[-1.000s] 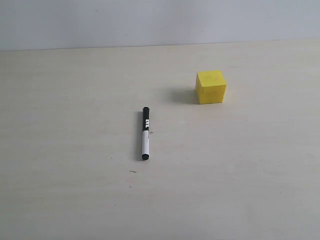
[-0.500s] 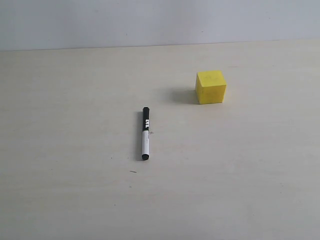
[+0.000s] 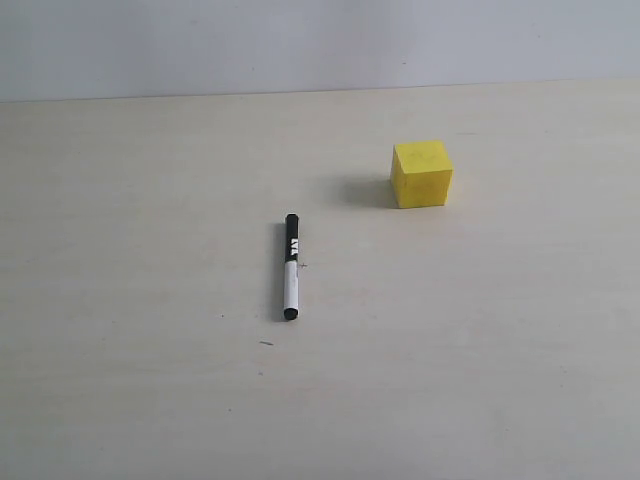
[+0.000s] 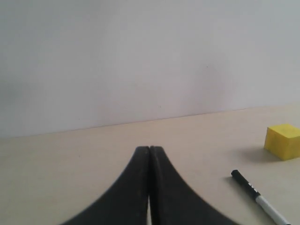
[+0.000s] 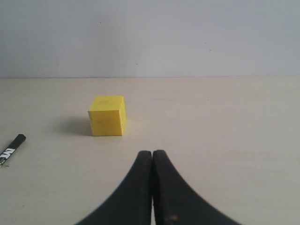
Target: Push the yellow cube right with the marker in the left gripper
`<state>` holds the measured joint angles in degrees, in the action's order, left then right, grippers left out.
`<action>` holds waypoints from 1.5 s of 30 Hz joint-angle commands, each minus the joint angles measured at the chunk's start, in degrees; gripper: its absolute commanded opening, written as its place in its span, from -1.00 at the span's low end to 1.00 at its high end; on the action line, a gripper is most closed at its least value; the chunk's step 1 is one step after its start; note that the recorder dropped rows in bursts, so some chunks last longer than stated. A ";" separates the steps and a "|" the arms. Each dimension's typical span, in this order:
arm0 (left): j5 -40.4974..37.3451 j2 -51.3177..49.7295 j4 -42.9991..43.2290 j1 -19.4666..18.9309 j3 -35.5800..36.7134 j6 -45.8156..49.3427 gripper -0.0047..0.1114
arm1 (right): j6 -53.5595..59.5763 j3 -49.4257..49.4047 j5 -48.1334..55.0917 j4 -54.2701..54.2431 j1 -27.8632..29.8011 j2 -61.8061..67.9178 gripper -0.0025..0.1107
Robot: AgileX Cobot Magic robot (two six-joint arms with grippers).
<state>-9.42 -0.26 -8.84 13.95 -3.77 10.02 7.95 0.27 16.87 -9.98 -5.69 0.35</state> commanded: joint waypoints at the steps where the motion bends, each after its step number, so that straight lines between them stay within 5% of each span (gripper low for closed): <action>1: -4.20 0.26 -0.39 -0.11 0.23 0.26 -0.92 | 0.39 -0.27 -0.43 -0.10 0.34 -0.35 -0.96; 45: -11.25 0.26 -3.07 -0.25 3.77 0.26 -0.92 | 0.39 -0.27 -0.43 -0.10 0.34 -0.35 -0.96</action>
<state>-20.96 -0.26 -11.42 13.72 -0.12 10.02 7.95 0.27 16.87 -9.98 -5.69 0.35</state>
